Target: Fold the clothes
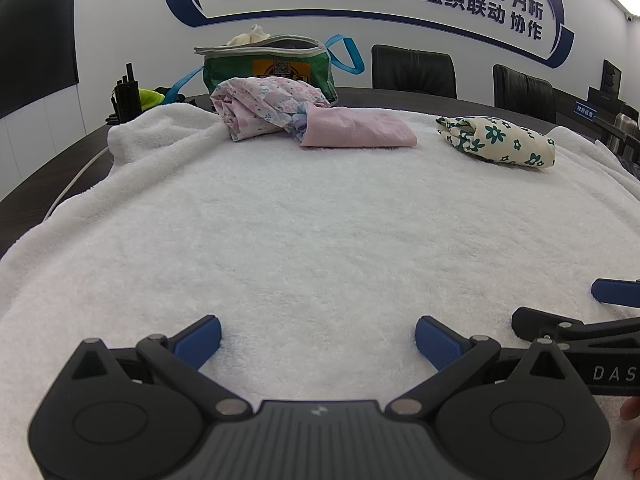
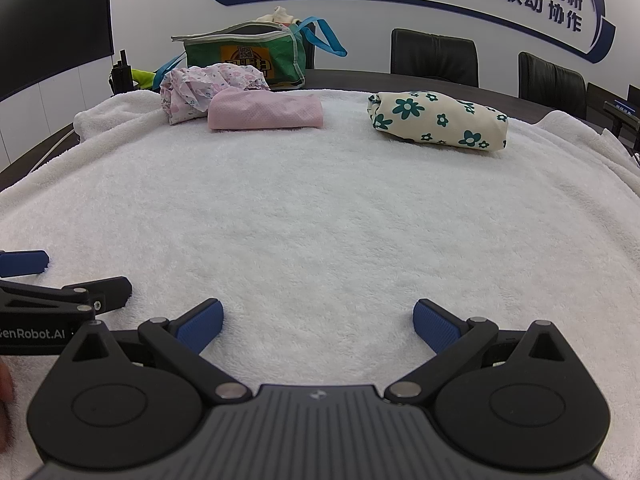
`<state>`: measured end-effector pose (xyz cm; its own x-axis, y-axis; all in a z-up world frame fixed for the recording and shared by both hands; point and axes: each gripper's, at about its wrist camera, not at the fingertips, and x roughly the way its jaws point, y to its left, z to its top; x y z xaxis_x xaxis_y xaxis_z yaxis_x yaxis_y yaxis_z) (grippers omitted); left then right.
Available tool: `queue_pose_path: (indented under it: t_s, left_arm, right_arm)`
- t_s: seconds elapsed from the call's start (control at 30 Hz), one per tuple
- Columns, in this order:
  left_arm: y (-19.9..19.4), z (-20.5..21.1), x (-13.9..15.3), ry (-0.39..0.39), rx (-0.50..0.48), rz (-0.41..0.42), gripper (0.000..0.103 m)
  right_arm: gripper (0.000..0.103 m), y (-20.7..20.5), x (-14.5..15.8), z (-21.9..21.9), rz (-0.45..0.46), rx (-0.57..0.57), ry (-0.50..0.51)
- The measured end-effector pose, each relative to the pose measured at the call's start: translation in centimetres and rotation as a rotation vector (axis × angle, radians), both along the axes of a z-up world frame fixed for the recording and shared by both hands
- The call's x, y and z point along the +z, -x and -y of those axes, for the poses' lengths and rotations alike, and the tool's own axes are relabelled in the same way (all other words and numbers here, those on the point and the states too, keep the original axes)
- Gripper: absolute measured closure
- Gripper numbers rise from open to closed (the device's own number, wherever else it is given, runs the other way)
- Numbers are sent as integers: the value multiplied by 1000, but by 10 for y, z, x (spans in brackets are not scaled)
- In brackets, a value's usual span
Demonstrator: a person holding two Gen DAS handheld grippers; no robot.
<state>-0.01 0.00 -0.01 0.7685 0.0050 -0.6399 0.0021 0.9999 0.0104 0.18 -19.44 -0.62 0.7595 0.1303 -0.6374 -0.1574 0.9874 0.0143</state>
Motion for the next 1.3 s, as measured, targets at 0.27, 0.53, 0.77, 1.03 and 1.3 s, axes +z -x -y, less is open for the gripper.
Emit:
queue_pose_path:
  t_s: [0.27,0.53,0.77,1.03,1.3]
  left_arm:
    - [0,-1,-1,0,0,0,0]
    - [0,-1,0,1,0,-1,0]
    - [0,-1,0,1,-1,-1,0]
    - [0,-1,1,1,-2,-1,0]
    - [2,-2,0,2,-6,-1,0]
  right_arm:
    - [1,0,0,0,0,0,0]
    - [1,0,0,0,0,0,0]
    - [1,0,0,0,0,0,0]
    - [1,0,0,0,-1,-1,1]
    - [1,0,0,-1,-1,0,2]
